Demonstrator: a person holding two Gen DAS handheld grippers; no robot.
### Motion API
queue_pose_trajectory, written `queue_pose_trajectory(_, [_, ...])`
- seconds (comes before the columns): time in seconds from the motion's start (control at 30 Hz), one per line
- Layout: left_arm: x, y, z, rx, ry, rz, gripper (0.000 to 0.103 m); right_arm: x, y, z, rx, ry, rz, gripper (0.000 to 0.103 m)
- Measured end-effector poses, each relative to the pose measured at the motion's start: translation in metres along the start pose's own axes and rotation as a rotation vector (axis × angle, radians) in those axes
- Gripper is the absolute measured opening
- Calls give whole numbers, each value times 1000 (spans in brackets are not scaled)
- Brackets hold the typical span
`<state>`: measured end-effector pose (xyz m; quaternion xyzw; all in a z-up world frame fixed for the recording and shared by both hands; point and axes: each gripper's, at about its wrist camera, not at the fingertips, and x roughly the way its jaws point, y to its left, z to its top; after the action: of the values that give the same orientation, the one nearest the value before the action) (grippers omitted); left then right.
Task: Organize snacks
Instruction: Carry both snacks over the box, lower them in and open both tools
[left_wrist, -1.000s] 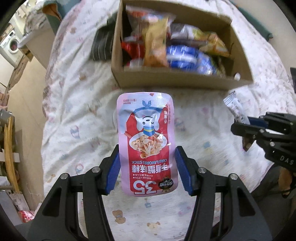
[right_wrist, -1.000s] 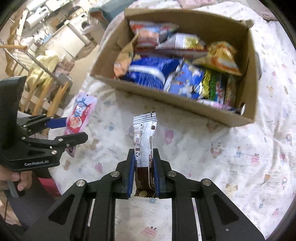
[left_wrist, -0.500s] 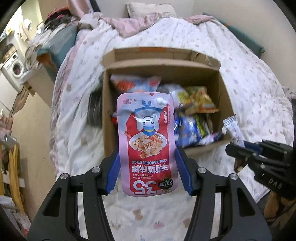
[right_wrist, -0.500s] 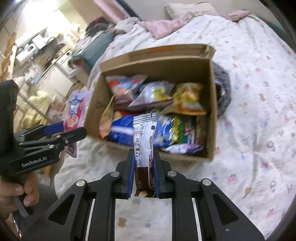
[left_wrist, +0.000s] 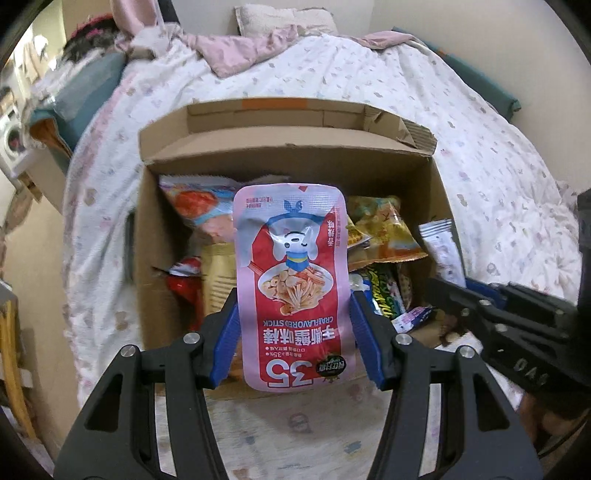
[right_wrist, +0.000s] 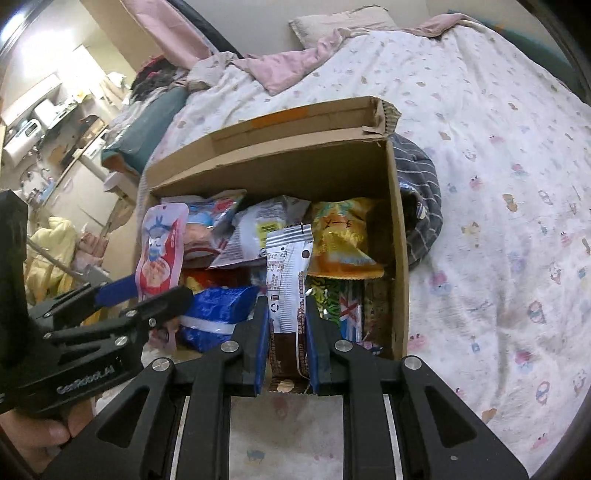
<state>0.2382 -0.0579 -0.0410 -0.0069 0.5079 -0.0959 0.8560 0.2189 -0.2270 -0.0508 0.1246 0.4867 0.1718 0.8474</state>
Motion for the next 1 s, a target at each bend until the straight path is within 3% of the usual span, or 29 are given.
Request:
queue_pose_trajectory(0.1, [3,4,1,-40,-5,-46,53,11,-5,2,29,30,26,19])
queue_pose_trajectory(0.33, [16,2,1,-2,6,-23,53,26,-15,3,82,61,27,19])
queue_pose_trajectory(0.67, [19,-2,0,16,42,-47,54,29,-28,3,136,67,42,19])
queue_pose_trajectory(0.7, [19,-3,0,22,47,-50,55,28,-28,3,139,63,49,19])
queue_pose_trajectory(0.77, [19,-5,0,23,53,-72,72,24,-27,4,134,44,54,19])
queue_pose_trajectory(0.8, [18,-5,0,21,46,-70,74,21,-26,4,126,33,51,23])
queue_pose_trajectory(1.0, [8,-4,-1,32,-1,-29,75,10,-26,6,119,-5,65,23])
